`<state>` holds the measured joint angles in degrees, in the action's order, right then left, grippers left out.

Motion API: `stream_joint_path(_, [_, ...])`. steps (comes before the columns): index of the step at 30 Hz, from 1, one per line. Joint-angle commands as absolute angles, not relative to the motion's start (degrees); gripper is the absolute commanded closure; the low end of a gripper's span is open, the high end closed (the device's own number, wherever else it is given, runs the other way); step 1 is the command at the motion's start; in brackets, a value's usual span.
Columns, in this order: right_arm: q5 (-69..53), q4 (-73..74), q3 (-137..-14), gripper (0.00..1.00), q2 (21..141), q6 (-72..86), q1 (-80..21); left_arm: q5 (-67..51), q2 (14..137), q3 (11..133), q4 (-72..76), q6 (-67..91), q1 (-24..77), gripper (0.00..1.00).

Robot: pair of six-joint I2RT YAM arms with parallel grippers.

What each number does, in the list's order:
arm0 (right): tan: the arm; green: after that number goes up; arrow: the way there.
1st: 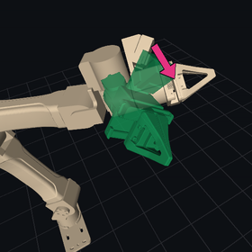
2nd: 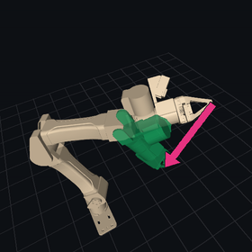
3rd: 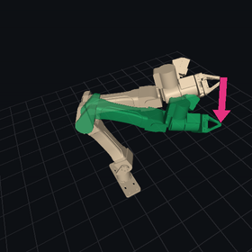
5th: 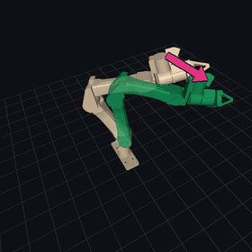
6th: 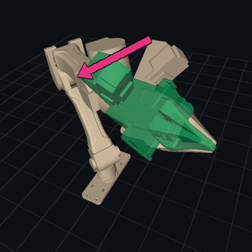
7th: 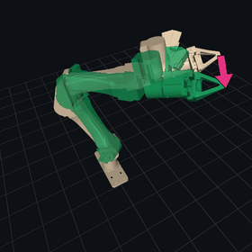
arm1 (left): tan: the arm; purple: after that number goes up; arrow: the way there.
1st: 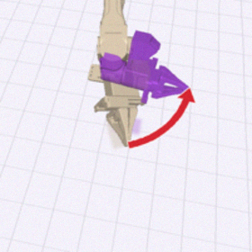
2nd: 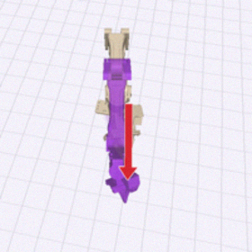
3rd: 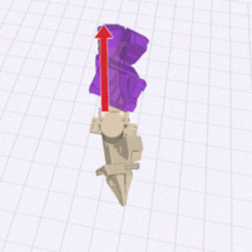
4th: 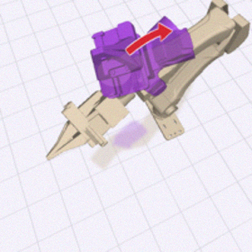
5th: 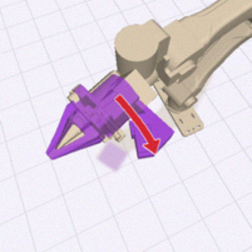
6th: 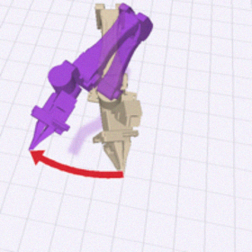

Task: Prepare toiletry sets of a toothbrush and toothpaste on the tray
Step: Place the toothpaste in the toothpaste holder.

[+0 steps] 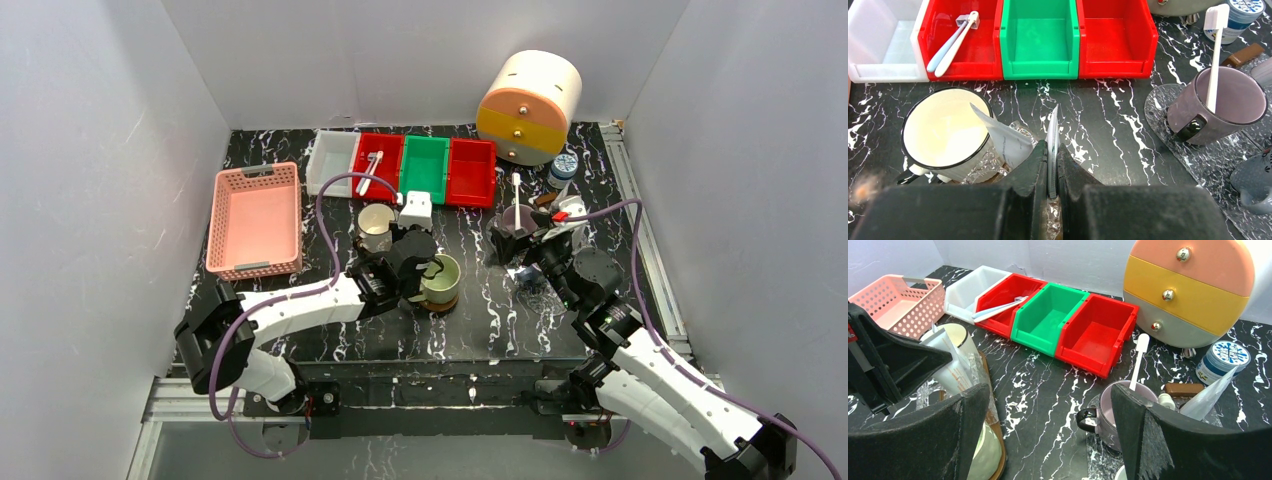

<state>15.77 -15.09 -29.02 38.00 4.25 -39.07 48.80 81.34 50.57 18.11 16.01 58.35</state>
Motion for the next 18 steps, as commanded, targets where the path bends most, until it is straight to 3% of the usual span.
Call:
stream_joint_path(1, [14.8,-17.4,-29.2,0.01,38.0,3.5,-39.0,52.2,80.9,49.8,21.9,18.2,57.9,1.00])
stream_joint_path(7, [14.4,-17.4,-29.3,0.01,38.2,3.3,-39.1,52.3,81.5,49.7,21.3,19.1,57.7,1.00])
stream_joint_path(18, [14.1,-17.4,-29.3,0.01,38.1,3.3,-39.0,52.9,81.7,49.9,19.5,21.0,57.5,0.85])
